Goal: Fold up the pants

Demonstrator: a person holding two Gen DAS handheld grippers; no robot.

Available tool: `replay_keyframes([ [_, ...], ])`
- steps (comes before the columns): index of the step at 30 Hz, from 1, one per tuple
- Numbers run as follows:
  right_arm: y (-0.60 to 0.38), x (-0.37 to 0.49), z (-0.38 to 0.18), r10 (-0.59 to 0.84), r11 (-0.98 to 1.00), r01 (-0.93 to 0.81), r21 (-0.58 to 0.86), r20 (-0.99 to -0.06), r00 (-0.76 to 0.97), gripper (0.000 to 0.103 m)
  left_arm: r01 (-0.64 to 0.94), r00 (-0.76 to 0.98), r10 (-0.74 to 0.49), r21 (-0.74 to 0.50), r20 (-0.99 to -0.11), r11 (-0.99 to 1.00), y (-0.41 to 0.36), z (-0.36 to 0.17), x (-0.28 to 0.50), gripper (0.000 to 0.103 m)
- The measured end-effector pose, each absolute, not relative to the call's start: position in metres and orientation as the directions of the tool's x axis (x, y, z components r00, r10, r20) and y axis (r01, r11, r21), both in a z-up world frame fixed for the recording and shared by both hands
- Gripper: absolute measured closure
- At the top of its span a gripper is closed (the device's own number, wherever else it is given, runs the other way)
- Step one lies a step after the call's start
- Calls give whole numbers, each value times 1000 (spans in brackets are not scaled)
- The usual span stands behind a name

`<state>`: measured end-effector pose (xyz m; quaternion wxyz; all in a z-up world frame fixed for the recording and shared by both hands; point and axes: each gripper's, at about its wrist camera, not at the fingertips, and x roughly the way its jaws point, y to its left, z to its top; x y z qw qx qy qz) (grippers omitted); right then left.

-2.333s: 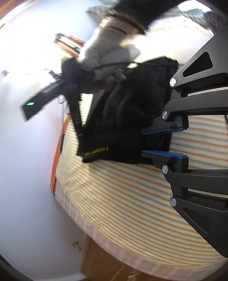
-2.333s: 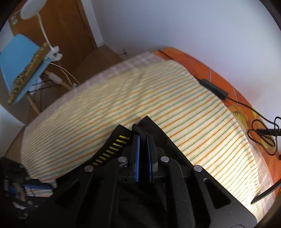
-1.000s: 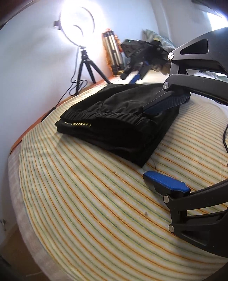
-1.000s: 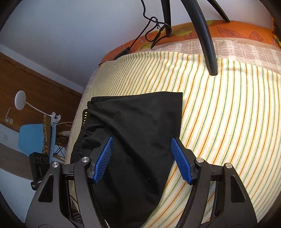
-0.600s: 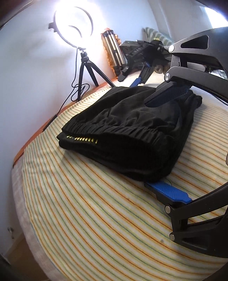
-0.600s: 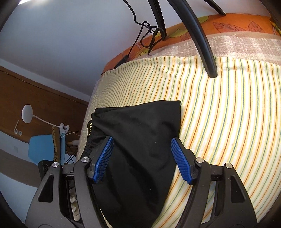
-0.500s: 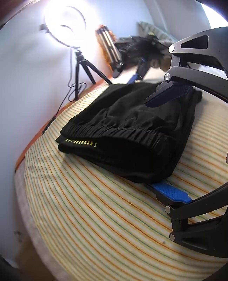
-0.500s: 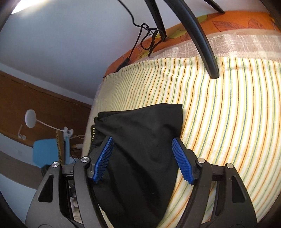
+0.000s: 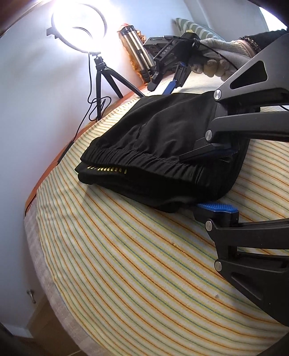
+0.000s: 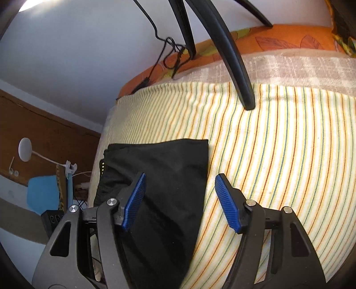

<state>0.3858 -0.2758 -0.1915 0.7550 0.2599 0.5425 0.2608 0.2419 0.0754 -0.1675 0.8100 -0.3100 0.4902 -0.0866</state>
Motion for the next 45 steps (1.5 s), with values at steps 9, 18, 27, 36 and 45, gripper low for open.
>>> replay_keyframes([
  [9,-267,399,-200,758,637,-125,761,-589,279,37,-164,509,-441,-587,-739,793,72,-166,242,74],
  [18,-240,398,-206,761,643,-160,749,-603,238,92,-166,516,-432,-581,-740,797,71,-165,246,75],
  [27,-220,387,-163,652,758,-276,590,-690,316,93,-129,552,-405,-554,-729,822,70,-151,242,78],
  [36,-210,367,-105,604,793,-383,474,-691,397,93,-68,587,-397,-531,-706,845,59,-133,234,78],
  [45,-228,343,-50,559,821,-427,380,-687,464,94,32,605,-438,-529,-665,848,24,-107,227,79],
])
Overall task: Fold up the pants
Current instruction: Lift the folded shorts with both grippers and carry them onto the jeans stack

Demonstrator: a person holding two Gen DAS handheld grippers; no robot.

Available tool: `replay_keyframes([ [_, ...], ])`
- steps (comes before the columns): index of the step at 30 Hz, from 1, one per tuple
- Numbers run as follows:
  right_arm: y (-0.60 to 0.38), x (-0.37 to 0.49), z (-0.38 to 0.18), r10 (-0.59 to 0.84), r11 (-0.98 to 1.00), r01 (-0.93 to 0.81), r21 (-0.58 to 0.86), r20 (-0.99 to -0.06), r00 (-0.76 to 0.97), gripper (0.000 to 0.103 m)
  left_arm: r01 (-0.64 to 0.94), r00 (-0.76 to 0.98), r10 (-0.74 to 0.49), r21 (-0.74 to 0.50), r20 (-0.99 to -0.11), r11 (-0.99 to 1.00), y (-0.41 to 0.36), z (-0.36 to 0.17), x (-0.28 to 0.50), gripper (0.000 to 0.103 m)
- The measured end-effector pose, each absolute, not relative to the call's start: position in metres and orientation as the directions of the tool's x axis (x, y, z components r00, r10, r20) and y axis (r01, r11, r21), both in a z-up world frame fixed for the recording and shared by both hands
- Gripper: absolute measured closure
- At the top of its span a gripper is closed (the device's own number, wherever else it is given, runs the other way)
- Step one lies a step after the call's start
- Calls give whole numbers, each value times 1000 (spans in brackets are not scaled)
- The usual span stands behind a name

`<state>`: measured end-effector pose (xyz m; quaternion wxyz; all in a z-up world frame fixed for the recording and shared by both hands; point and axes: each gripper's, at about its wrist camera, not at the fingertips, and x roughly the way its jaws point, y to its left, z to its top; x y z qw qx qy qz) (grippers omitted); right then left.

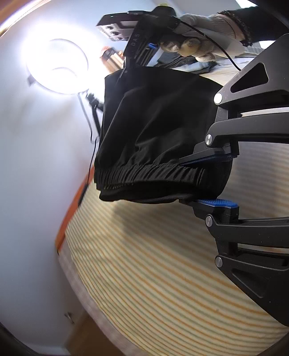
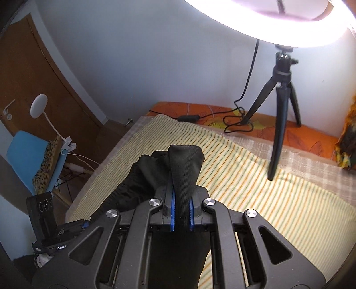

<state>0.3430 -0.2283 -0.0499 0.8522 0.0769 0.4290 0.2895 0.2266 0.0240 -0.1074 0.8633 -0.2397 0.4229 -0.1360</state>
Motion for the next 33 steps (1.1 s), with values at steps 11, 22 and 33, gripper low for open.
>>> replay_keyframes([
  [11,-307,308,0,465,879,-383,283,-686,559,94,184,601,-516,-523,-610,832,-55,-78,219,79],
  [22,-421,287,34,337,941,-263,213,-674,657,94,363,548,-613,-498,-570,787,-173,-48,228,79],
  [33,-546,279,77,167,986,-117,121,-638,751,94,525,489,-705,-472,-514,709,-306,-14,237,79],
])
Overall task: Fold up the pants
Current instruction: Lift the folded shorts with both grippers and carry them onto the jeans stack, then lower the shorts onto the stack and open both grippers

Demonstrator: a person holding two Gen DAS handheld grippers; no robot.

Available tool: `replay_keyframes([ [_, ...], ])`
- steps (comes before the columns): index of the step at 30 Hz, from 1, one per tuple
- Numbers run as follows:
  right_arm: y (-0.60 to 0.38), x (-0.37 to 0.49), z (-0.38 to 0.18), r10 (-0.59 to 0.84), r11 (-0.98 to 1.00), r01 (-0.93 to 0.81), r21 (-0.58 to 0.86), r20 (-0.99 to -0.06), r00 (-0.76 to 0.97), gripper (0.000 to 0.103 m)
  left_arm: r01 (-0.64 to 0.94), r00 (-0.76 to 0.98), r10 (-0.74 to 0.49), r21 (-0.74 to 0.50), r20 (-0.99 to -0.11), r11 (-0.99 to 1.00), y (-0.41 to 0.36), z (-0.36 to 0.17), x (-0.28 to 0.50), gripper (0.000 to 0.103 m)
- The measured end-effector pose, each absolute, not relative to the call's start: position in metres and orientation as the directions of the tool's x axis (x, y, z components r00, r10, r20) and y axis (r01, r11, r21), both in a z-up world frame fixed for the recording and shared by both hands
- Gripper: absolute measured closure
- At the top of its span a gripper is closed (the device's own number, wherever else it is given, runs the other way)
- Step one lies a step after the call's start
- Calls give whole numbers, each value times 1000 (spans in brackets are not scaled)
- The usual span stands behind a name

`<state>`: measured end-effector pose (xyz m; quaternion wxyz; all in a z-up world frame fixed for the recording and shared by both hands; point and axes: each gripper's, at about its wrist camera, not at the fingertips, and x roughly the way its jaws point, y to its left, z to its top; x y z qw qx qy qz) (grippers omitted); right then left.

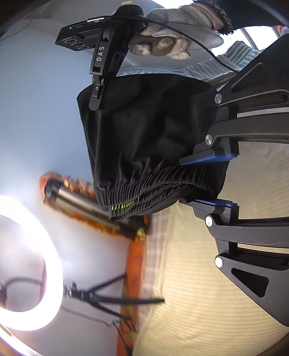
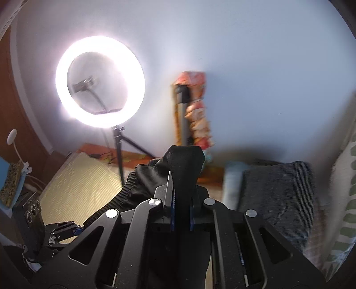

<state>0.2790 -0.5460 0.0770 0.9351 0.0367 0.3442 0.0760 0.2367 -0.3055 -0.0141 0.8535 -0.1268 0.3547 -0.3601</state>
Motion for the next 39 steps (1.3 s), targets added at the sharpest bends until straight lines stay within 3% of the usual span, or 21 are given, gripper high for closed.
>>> replay_keyframes([
  [14,-700,306,103,34,998,2,59,-603,797,94,657,462,-769,-412,-442,632,-459,9,247,79],
  [20,-746,345,58,35,994,41,103,-647,762,94,648,403,-771,-441,-493,621,-500,-24,253,79],
  [27,-785,369,-14,35,990,78,121,-727,686,94,599,379,-749,-473,-544,646,-496,-57,266,78],
  [29,-797,372,-29,29,983,116,142,-746,666,93,586,367,-744,-482,-559,651,-494,-63,268,74],
  [31,-805,372,-39,-10,979,159,124,-759,652,81,576,346,-746,-499,-569,647,-492,-64,270,71],
  [32,-808,371,-42,-39,979,177,101,-760,649,67,574,340,-745,-500,-574,648,-491,-64,270,71],
  [33,-810,369,-43,-75,976,203,75,-761,645,58,575,336,-744,-499,-578,648,-491,-62,269,68],
  [37,-818,346,-38,-76,966,234,109,-744,664,57,569,369,-722,-472,-585,673,-479,-55,266,47],
  [39,-822,323,-32,-53,961,230,151,-719,693,57,564,363,-729,-485,-581,668,-473,-54,267,47],
])
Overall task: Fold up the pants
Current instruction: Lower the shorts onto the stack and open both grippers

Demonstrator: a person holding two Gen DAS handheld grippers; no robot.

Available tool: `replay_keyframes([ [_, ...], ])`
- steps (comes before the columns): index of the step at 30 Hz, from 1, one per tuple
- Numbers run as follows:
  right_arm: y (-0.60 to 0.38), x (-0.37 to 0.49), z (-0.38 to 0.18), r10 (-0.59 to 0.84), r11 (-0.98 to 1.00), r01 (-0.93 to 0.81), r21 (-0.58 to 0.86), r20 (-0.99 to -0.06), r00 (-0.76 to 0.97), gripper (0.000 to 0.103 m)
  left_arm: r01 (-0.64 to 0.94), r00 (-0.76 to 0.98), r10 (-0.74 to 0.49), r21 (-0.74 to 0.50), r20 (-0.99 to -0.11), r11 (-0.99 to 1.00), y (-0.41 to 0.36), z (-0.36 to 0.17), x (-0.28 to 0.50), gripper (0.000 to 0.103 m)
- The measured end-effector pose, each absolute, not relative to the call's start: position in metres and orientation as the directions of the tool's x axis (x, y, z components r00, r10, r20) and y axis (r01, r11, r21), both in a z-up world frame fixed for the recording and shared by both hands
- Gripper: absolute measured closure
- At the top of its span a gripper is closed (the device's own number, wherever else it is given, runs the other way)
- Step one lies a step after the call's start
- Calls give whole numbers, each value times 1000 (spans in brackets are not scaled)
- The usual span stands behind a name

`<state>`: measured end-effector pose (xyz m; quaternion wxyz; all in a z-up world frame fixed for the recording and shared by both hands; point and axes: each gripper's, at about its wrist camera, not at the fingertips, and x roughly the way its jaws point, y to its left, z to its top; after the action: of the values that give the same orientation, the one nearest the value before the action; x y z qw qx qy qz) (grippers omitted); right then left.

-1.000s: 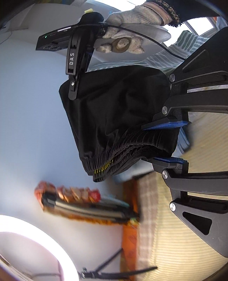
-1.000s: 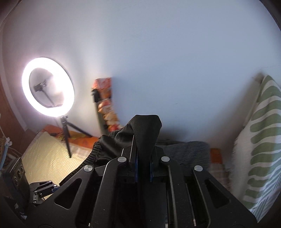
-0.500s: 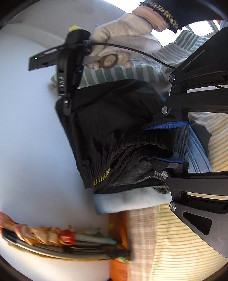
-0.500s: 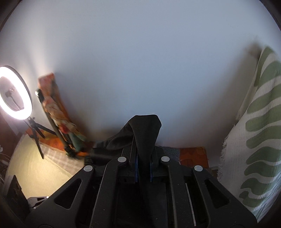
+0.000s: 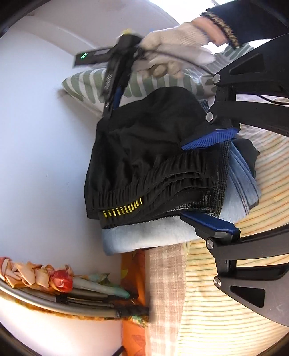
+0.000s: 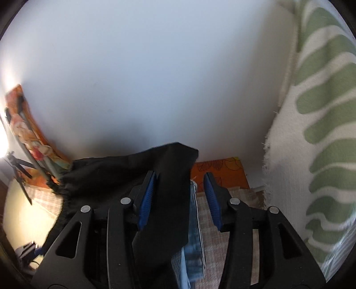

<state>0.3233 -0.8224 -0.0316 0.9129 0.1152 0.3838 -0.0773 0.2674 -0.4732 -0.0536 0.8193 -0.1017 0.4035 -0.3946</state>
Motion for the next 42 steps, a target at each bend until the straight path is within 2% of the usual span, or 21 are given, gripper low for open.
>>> replay_keyframes([
  [4,-828,264,-33,67,937,182,298,-665,743,57,559,361,-733,-495,-577,665,-458,-56,273,47],
  [6,-827,242,-46,79,930,187,315,-671,738,54,559,367,-731,-492,-575,668,-456,-54,272,47],
  [8,-831,221,-64,147,904,169,392,-658,738,54,563,379,-727,-481,-572,672,-448,-49,270,47],
  [17,-825,204,-118,291,812,140,567,-601,745,53,551,430,-696,-443,-576,707,-419,-31,268,47],
  [19,-825,198,-116,293,796,148,587,-587,754,70,550,434,-692,-439,-577,711,-415,-30,266,47],
  [20,-824,194,-113,300,785,152,601,-583,755,89,549,437,-689,-435,-578,714,-413,-29,265,47],
  [24,-814,188,-90,352,720,142,679,-533,769,90,555,438,-690,-431,-576,712,-415,-26,260,47],
  [26,-813,180,-82,313,713,197,673,-556,770,90,561,440,-688,-422,-577,712,-415,-23,257,47],
  [27,-816,176,-86,288,692,259,674,-587,757,88,562,438,-688,-422,-578,712,-414,-22,255,47],
  [28,-818,173,-93,220,696,360,622,-662,716,85,561,435,-691,-426,-578,710,-413,-21,254,47],
  [29,-818,172,-96,167,719,407,563,-709,685,70,561,434,-691,-426,-579,710,-412,-19,253,47],
  [30,-816,169,-98,97,750,450,485,-753,651,60,564,436,-689,-421,-579,710,-409,-16,251,47],
  [34,-809,150,-87,99,747,409,524,-697,710,60,581,462,-680,-385,-570,717,-397,-3,244,47],
  [38,-778,139,-59,37,824,371,428,-694,719,58,594,481,-665,-345,-571,727,-381,8,239,47],
  [39,-772,137,-54,22,836,367,408,-693,721,53,598,487,-658,-331,-574,730,-377,11,237,47],
  [42,-748,125,-32,-17,867,344,361,-667,745,41,607,508,-645,-294,-571,738,-364,19,230,34],
])
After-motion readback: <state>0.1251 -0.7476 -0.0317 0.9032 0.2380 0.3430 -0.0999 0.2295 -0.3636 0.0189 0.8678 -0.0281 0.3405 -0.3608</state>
